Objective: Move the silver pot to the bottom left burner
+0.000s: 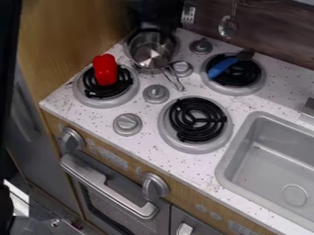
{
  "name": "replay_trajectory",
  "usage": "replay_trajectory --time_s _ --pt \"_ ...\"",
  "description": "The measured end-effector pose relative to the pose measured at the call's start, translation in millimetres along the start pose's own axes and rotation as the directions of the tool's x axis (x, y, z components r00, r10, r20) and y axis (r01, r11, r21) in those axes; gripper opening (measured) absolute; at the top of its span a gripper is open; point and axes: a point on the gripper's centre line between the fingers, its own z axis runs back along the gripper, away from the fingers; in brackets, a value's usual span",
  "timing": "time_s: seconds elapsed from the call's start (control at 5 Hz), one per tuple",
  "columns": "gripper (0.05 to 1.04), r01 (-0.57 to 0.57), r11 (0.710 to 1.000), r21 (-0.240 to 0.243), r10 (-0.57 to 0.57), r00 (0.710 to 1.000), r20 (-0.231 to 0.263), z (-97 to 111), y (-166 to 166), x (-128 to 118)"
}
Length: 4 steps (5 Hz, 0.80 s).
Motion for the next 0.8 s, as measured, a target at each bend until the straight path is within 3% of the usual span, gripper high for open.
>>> replay_trajectory --time_s 0.4,0.8 --pt "0.994 -0.084 0.996 0.034 0.086 0.995 -0.044 -30 28 -4" --pt "0.995 -0.128 0.990 0.062 0.131 0.990 -0.051 -49 41 -5"
